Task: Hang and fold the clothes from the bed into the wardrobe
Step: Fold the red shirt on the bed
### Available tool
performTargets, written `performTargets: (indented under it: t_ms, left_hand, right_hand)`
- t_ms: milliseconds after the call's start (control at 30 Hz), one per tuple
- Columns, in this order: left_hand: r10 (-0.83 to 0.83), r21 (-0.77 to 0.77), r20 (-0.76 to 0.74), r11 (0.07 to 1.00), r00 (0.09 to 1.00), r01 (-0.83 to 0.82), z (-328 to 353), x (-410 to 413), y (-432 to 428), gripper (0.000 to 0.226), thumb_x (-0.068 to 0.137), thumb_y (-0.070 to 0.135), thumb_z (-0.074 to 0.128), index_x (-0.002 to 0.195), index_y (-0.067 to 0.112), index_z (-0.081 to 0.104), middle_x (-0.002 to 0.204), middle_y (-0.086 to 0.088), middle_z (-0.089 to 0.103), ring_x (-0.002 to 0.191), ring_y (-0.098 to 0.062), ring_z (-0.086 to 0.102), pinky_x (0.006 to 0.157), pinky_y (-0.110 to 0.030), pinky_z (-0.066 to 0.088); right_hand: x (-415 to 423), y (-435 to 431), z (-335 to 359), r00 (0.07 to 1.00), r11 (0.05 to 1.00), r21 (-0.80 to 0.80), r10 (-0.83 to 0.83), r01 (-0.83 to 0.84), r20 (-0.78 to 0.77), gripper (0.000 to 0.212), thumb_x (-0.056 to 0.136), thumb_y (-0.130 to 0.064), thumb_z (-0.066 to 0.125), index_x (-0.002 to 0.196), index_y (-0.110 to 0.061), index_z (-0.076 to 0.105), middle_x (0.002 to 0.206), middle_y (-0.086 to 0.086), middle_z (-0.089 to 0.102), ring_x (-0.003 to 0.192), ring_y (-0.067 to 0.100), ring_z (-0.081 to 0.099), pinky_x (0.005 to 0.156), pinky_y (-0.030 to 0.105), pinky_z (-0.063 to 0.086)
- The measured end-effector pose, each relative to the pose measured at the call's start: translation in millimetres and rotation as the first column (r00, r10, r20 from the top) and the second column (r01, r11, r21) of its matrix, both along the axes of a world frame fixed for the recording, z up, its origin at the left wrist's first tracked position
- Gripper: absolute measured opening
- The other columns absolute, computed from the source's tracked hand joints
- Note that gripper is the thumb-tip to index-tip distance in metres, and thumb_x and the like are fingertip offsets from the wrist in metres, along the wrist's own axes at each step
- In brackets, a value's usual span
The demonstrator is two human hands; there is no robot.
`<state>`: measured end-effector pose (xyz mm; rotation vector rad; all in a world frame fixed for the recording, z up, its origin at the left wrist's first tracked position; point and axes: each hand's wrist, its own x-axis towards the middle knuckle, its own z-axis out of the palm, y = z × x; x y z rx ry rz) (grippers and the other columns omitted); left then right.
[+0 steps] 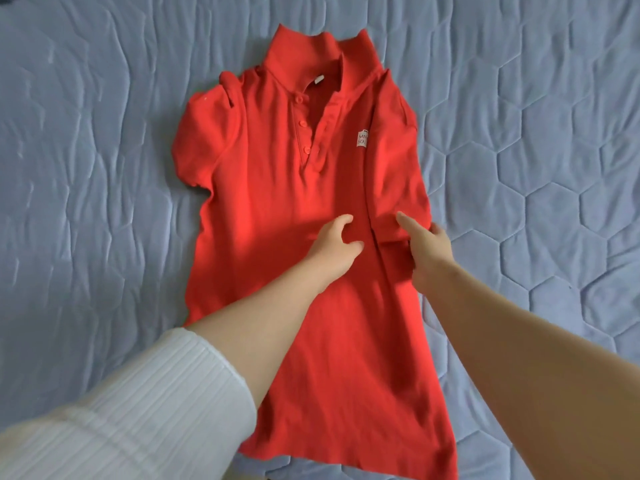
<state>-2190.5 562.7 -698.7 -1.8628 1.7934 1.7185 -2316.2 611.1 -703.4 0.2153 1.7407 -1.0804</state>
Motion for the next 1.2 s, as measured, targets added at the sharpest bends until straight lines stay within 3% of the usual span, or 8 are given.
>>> performTargets:
  t_ms: [67,167,400,567,667,767,1000,1200]
  left_hand:
    - [0.035,0.020,-0.010,0.999,0.999,-0.035,-1.8,-3.0,-9.9,0.054,0.089,0.018,0.056,0.140,0.021,0.037,0.143,-0.002,0.039,0.128,-0.017,0.040,0.098,-0.023,0.032]
    - [0.076,0.020,-0.012,0.997,0.997,-0.075,1.5,-6.2,-20.5,0.052,0.089,0.019,0.057,0.139,0.021,0.039,0.140,-0.002,0.043,0.126,-0.017,0.043,0.100,-0.026,0.034]
    - [0.155,0.040,-0.077,0.988,0.985,-0.152,23.5,-29.3,-36.2,0.047,0.090,0.017,0.056,0.135,0.020,0.043,0.132,-0.004,0.050,0.111,-0.020,0.053,0.079,-0.025,0.040]
    - [0.123,0.039,-0.085,0.992,0.989,-0.120,31.3,-45.7,-42.3,0.046,0.090,0.018,0.056,0.134,0.021,0.043,0.131,-0.004,0.051,0.102,-0.017,0.053,0.078,-0.025,0.040]
    - [0.098,0.055,-0.075,0.994,0.992,-0.094,30.6,-52.8,-42.0,0.048,0.090,0.020,0.057,0.135,0.023,0.042,0.132,-0.003,0.050,0.099,-0.016,0.053,0.078,-0.025,0.041]
    - [0.065,0.063,-0.046,0.996,0.997,-0.062,26.9,-54.6,-37.6,0.049,0.089,0.019,0.058,0.136,0.021,0.041,0.132,-0.004,0.049,0.110,-0.021,0.054,0.080,-0.026,0.041]
    - [0.186,-0.022,0.003,0.982,0.983,-0.186,19.0,-15.6,-46.6,0.036,0.088,0.013,0.056,0.124,0.018,0.053,0.117,-0.008,0.060,0.107,-0.030,0.058,0.079,-0.028,0.043]
    - [0.463,-0.448,0.076,0.807,0.883,-0.385,16.2,57.5,-83.7,0.024,0.088,0.010,0.052,0.110,0.013,0.062,0.103,-0.011,0.066,0.097,-0.028,0.060,0.080,-0.029,0.039]
  right_hand:
    - [-7.0,-13.5,0.1,0.998,1.000,-0.023,-0.004,0.003,-0.059,0.009,0.083,-0.010,0.066,0.083,-0.015,0.058,0.080,0.003,0.062,0.069,0.014,0.058,0.068,0.025,0.053]
    - [-25.1,-28.6,8.4,0.959,0.999,-0.052,-0.014,-0.001,-0.282,0.027,0.084,-0.005,0.062,0.067,-0.020,0.046,0.065,-0.004,0.048,0.057,0.006,0.043,0.047,0.011,0.039]
    - [-98.6,-48.7,54.7,0.858,0.975,-0.138,-0.217,0.172,-0.465,0.028,0.082,-0.010,0.061,0.066,-0.024,0.043,0.065,-0.006,0.046,0.057,0.006,0.042,0.054,0.019,0.038]
    - [-142.6,-46.0,69.6,0.782,0.958,-0.129,-0.285,0.257,-0.554,0.028,0.085,-0.012,0.054,0.110,-0.025,0.057,0.097,-0.004,0.058,0.082,0.012,0.054,0.074,0.022,0.045]
    - [-138.6,-39.9,62.7,0.815,0.991,0.033,-0.088,0.130,-0.573,0.057,0.087,-0.004,0.047,0.140,-0.022,0.035,0.135,0.002,0.045,0.106,0.013,0.051,0.089,0.024,0.041]
    - [-110.4,-34.7,56.5,0.712,0.982,0.190,0.135,-0.002,-0.689,0.055,0.085,-0.003,0.043,0.137,-0.020,0.039,0.142,0.006,0.040,0.125,0.023,0.043,0.103,0.035,0.032]
    - [-21.4,-46.4,45.1,0.680,0.880,0.194,0.460,-0.433,-0.571,0.042,0.082,-0.003,0.046,0.122,-0.013,0.055,0.128,0.013,0.053,0.120,0.029,0.047,0.102,0.037,0.035]
    - [49.0,-69.2,32.1,0.713,0.773,0.070,0.612,-0.630,-0.341,0.045,0.088,-0.009,0.046,0.132,-0.020,0.048,0.134,0.004,0.051,0.103,0.020,0.054,0.076,0.024,0.038]
